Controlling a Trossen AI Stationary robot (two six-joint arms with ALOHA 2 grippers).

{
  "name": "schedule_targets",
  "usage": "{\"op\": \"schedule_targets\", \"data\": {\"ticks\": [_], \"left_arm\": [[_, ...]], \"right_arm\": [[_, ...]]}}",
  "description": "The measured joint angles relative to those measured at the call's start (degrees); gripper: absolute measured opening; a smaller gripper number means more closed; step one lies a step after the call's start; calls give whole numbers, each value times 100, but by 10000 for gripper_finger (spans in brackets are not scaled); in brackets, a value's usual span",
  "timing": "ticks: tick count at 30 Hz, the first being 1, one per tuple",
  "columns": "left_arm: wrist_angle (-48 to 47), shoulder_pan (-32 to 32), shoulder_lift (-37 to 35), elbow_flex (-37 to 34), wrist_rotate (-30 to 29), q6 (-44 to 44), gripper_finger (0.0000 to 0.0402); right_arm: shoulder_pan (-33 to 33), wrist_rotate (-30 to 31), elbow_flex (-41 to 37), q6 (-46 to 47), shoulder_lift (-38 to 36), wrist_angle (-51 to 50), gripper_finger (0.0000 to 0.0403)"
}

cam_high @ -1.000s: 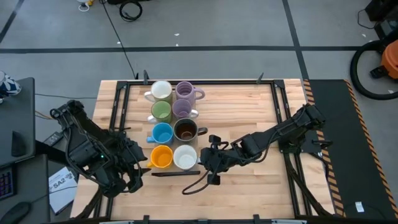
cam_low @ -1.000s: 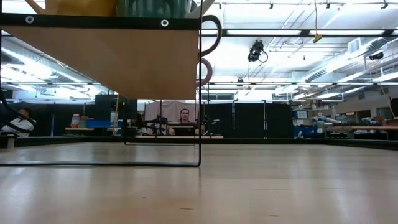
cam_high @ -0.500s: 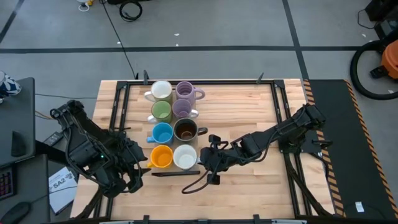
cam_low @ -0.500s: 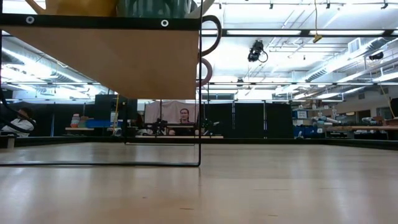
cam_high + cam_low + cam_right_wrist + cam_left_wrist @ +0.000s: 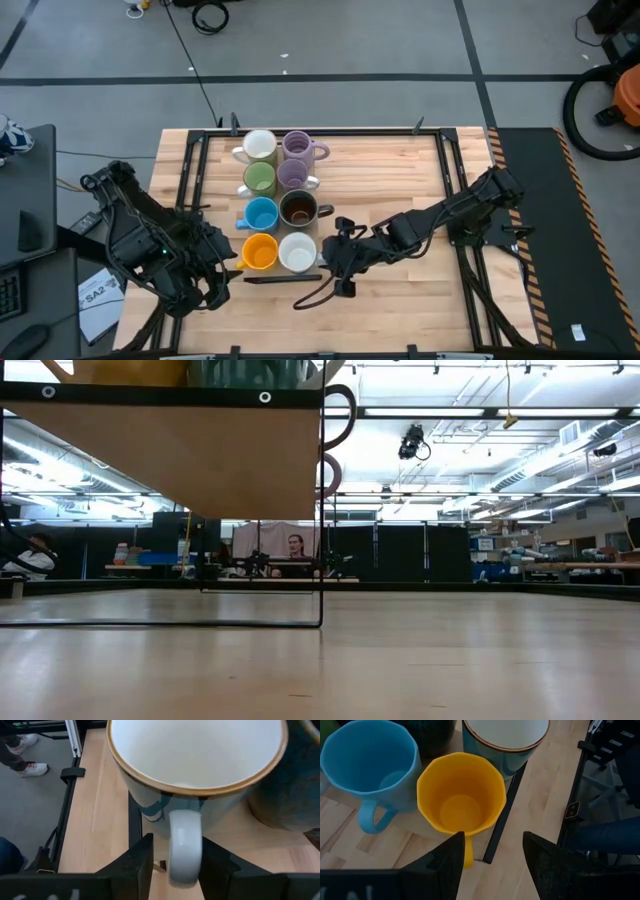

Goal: Place coffee mugs
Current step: Put the light blue mug on the shelf, then return to Home Position

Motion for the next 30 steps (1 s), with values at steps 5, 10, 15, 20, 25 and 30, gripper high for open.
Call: {"op": "schedule_targets", "data": {"ticks": [5, 10, 15, 20, 25, 30], "left_arm": [[0, -2, 0, 0, 0, 0, 206], [2, 0, 0, 0, -2, 0, 206], [9, -2, 0, 0, -2, 0, 206], [10, -1, 0, 0, 0, 0, 206], [14, -1, 0, 0, -1, 0, 206], [16, -2, 0, 0, 0, 0, 206]], "right_arm": [[-21, -19, 0, -51, -125, -7, 137], [-35, -151, 0, -146, -358, -18, 138], [-33, -168, 0, -294, -736, -192, 138], [-33, -168, 0, -303, -1292, -477, 137], [-31, -166, 0, -440, -2030, -1029, 138], [-33, -166, 0, -593, -2934, -1668, 137]]}}
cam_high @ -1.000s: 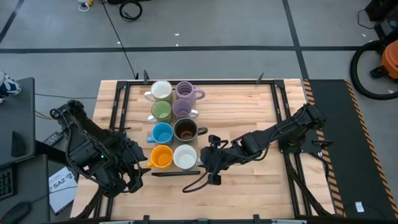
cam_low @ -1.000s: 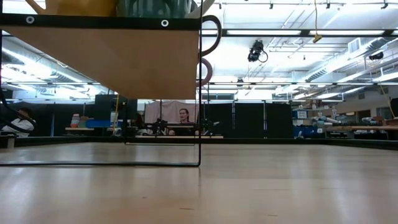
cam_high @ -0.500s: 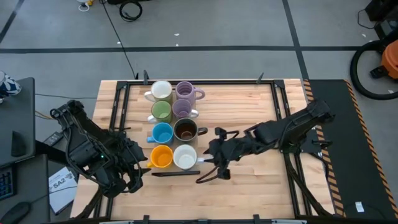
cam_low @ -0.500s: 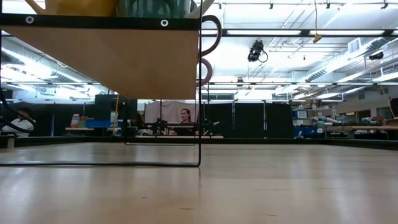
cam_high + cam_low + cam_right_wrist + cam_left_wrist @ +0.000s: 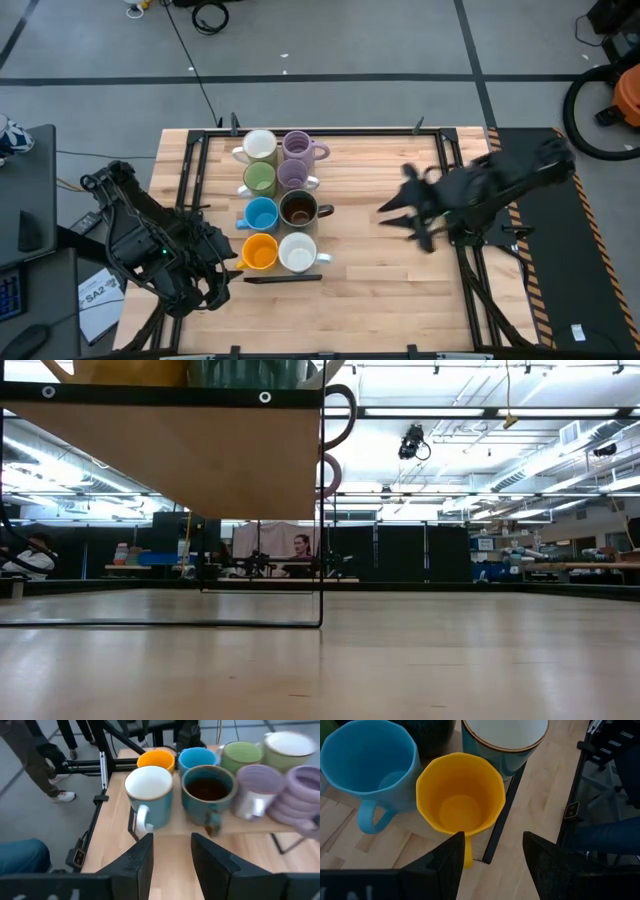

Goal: Place coffee mugs
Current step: Return to Home Position

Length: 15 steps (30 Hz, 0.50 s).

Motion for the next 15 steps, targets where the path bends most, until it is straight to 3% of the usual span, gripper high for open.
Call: {"op": "schedule_targets", "data": {"ticks": [9, 15], "left_arm": [[2, 2, 0, 0, 0, 0, 206], [4, 2, 0, 0, -1, 0, 206]], "right_arm": [[2, -128, -14, 43, -1659, -1393, 137], [2, 211, -826, 45, -2638, -1195, 138]]}}
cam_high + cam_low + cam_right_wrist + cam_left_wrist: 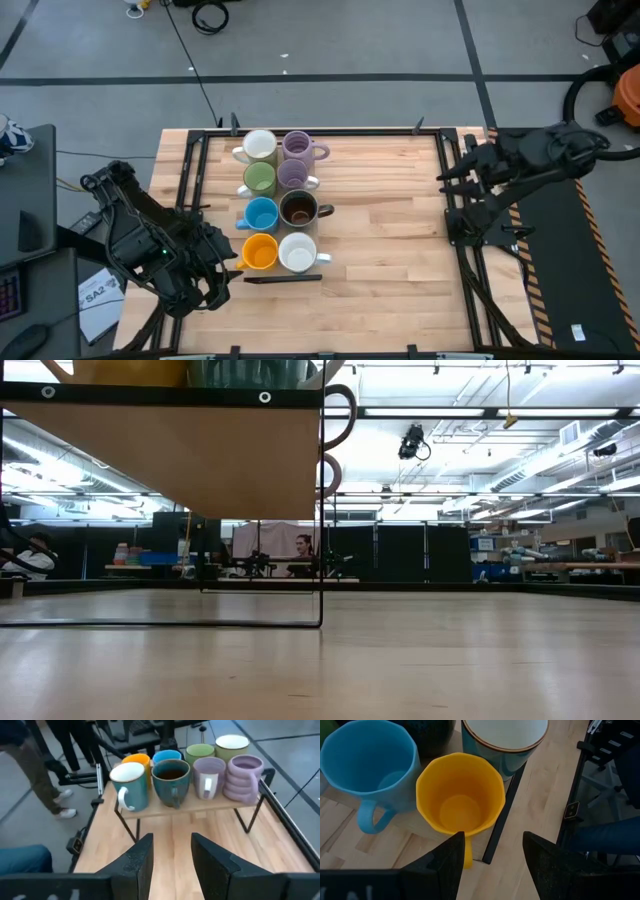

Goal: Place coffee mugs
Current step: Return to Home Position

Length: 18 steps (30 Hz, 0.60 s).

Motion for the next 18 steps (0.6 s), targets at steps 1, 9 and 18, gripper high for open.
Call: {"op": "schedule_targets", "data": {"ticks": [1, 9, 18], "left_arm": [[-2, 0, 0, 0, -1, 0, 206], [3, 0, 0, 0, 1, 0, 206], [5, 0, 0, 0, -1, -2, 206]], "right_arm": [[0, 20, -231, 8, -174, 121, 138], [0, -539, -2497, -169, -1330, 2459, 138], [-102, -904, -4625, -935, -1646, 5495, 137]]}}
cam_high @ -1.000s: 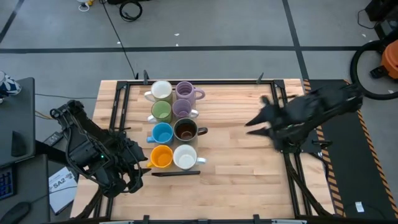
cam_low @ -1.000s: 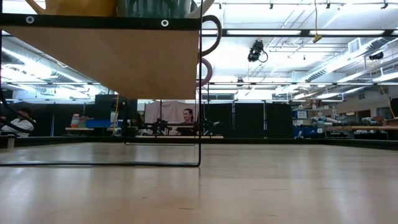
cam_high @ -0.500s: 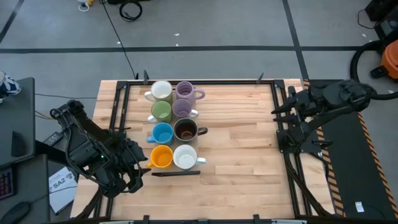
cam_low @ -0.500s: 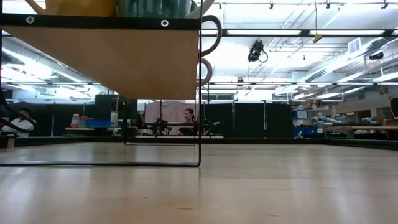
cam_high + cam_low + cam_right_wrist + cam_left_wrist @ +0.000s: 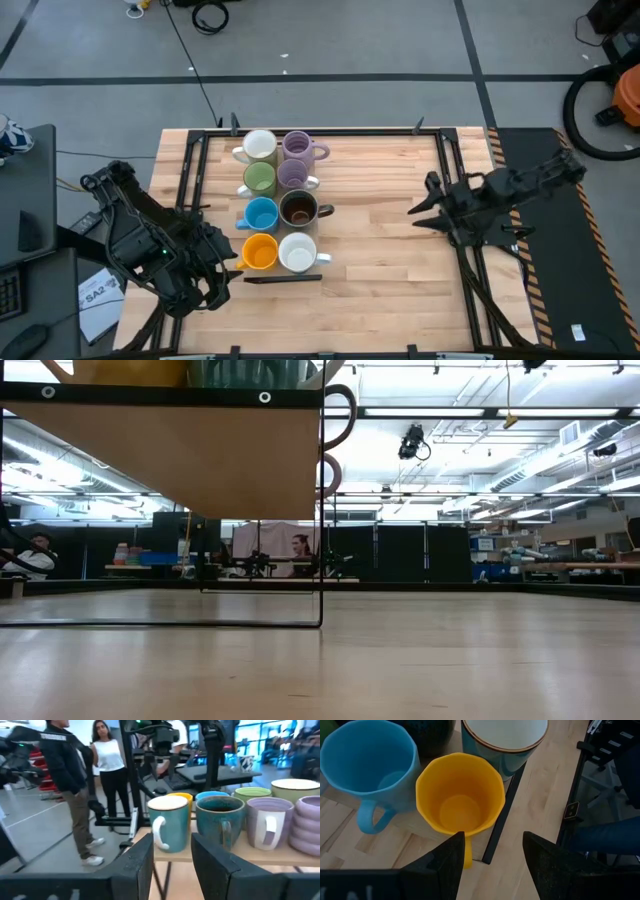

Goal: Place coffee mugs
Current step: Return to Home Position

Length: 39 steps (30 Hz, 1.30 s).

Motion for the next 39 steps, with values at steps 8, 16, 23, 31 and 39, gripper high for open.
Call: {"op": "schedule_targets", "data": {"ticks": [8, 16, 23, 31, 39], "left_arm": [[2, 0, 0, 0, 2, 0, 206], [4, 0, 0, 0, 2, 0, 206], [4, 0, 0, 0, 2, 0, 206], [4, 0, 0, 0, 0, 0, 206], [2, 0, 0, 0, 2, 0, 206]], "right_arm": [[-784, -604, -829, -39, -244, 627, 136], [-1302, -1040, -1360, 146, -1197, 596, 136], [-1492, -961, -1771, 51, -2112, 591, 136], [-1666, -890, -2021, -31, -2744, 476, 136], [-1666, -889, -2621, 276, -2806, 704, 136]]}}
